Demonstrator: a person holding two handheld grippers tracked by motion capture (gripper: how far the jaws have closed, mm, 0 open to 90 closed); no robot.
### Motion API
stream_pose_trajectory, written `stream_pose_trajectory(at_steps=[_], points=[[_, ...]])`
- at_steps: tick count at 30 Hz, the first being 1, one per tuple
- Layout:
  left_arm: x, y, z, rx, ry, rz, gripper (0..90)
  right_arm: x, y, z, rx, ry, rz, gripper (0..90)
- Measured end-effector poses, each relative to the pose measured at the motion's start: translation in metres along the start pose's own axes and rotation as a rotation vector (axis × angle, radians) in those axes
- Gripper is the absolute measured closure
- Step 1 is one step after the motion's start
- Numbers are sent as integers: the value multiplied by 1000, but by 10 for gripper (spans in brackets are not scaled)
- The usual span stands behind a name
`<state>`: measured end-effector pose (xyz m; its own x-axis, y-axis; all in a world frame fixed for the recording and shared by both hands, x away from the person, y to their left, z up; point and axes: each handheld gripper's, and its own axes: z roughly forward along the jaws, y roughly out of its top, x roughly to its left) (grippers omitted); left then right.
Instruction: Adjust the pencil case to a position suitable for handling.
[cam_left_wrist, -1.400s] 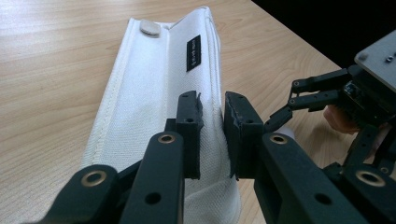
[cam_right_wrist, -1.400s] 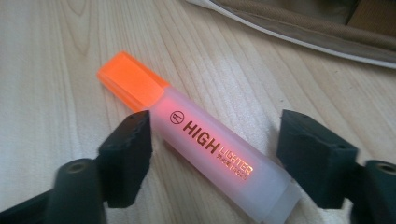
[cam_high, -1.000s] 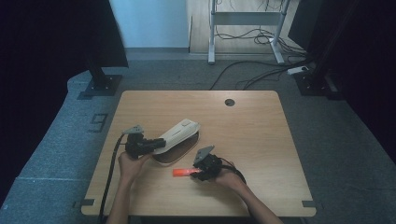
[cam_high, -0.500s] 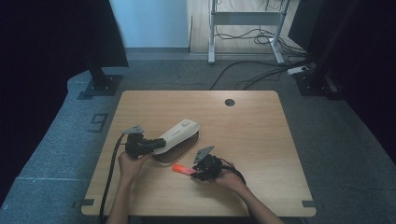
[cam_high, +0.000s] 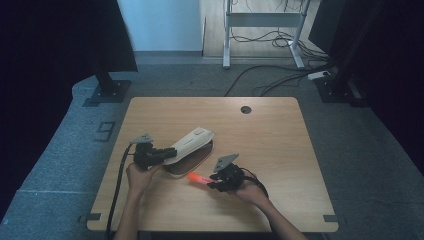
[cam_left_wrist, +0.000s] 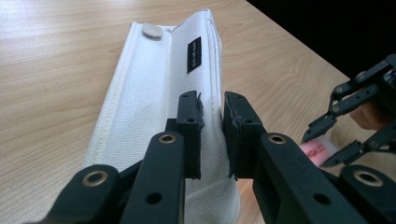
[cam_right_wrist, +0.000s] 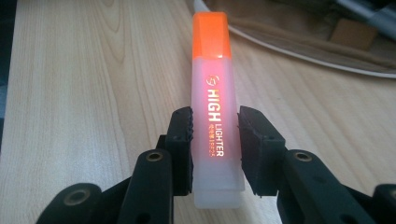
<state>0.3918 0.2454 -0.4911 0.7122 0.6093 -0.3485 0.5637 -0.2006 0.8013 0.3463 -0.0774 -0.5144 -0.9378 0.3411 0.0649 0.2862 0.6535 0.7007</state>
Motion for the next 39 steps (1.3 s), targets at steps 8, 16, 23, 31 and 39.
stream_pose_trajectory(at_steps=[8, 16, 23, 31, 39], points=[[0, 0, 0, -3, 4, 0, 777, -10, 5, -8, -9, -57, 21, 655], [0, 0, -1, -7, 1, -2, 778, -21, 12, -2, -4, -95, 45, 655], [-1, 1, -2, -13, -4, -4, 780, -26, 23, 6, 2, -112, 48, 655], [-1, 1, -2, -16, -7, -5, 782, -28, 33, 17, 16, -126, 37, 655], [-1, 1, -3, -21, -11, -8, 782, -35, 40, 27, 29, -136, 44, 655]])
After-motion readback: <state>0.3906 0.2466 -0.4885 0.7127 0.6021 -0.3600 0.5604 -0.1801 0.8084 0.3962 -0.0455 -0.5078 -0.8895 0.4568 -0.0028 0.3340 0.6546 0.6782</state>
